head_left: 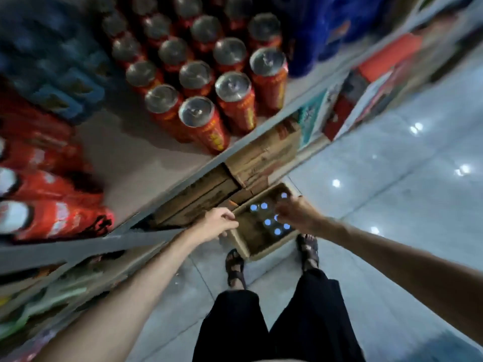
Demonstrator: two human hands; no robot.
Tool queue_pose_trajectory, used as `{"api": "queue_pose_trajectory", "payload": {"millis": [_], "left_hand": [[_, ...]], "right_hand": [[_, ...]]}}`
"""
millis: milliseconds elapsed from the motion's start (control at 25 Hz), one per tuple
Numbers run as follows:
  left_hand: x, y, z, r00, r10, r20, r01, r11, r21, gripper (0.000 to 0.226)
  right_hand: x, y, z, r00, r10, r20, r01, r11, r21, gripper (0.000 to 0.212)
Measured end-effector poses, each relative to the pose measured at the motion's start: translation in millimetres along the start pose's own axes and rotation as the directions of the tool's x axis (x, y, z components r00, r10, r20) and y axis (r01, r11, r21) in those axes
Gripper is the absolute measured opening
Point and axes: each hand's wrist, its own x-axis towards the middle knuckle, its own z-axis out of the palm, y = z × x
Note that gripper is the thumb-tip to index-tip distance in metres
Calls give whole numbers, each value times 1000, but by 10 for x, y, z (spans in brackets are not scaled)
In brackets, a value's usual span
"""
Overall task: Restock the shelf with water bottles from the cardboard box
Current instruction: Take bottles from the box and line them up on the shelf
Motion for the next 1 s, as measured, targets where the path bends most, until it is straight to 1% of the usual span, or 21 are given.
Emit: {"api": "queue_pose_trajectory", "payload": {"millis": [40, 80, 160, 200, 280, 320, 360, 400, 440, 480, 520, 560, 600, 680, 720, 800, 880, 1000], "left_hand": [[201, -73, 73, 999, -14, 30, 13, 1000, 9, 18], [412, -146, 148, 997, -38, 62, 38, 999, 0, 17], [897, -331, 349, 986, -108, 129, 109, 994, 0, 22], [1133, -439, 461, 980, -147, 133, 148, 989, 1, 27], [1495, -684, 696, 969, -229, 88, 230, 973, -5, 43], [1720, -836, 860, 961, -267, 67, 268, 963, -1, 56], [1983, -1013, 1049, 952, -304, 49, 304, 953, -5, 73], [2287, -1196, 1239, 946, -324, 28, 325, 946, -16, 88], [2587, -1365, 1416, 940, -342, -4, 342, 939, -33, 97], [2888, -1548, 1597, 934, -357, -30, 355, 933, -60, 97], [3151, -1729, 1785, 929, -368, -45, 363, 927, -91, 87], [3396, -1924, 1974, 920, -390, -32, 383, 916, -120, 71], [3586, -2086, 2114, 904, -427, -6, 421, 894, -153, 55], [3887, -2379, 2359, 867, -495, 45, 493, 843, -216, 36], [4023, -2483, 2444, 869, -493, 43, 490, 846, -209, 32], [4280, -2639, 2538, 874, -484, 34, 478, 846, -236, 34], [4440, -2736, 2561, 878, -478, 31, 474, 855, -210, 46], [4520, -2847, 2471, 869, -495, -20, 480, 851, -214, 84]], "right_hand": [[55, 157, 214, 997, 69, -27, -68, 997, 39, 31], [107, 286, 419, 991, 128, -38, -126, 990, 62, 24], [300, 608, 967, 973, 227, -50, -221, 969, 112, 14], [420, 764, 1237, 960, 277, -49, -268, 952, 145, 14], [652, 999, 1739, 927, 375, -7, -365, 906, 214, 17], [827, 1132, 2011, 915, 404, 0, -393, 888, 241, 18], [1028, 1261, 2257, 911, 412, -23, -394, 884, 253, 19], [1264, 1391, 2467, 908, 411, -73, -383, 890, 246, 18], [1520, 1526, 2658, 902, 406, -144, -369, 901, 229, 18], [1781, 1663, 2828, 899, 380, -219, -343, 920, 187, 19], [2040, 1816, 2989, 901, 334, -276, -315, 942, 114, 22], [2273, 1972, 3143, 906, 284, -315, -290, 957, 29, 26], [2461, 2115, 3270, 915, 241, -324, -275, 959, -65, 29], [2774, 2390, 3597, 938, 194, -286, -269, 930, -251, 36], [2923, 2509, 3758, 946, 185, -267, -270, 905, -328, 40], [3138, 2660, 4027, 952, 188, -242, -276, 870, -408, 42], [3270, 2734, 4195, 956, 200, -213, -274, 869, -413, 41], [3429, 2803, 4277, 971, 156, -180, -218, 886, -409, 47]]}}
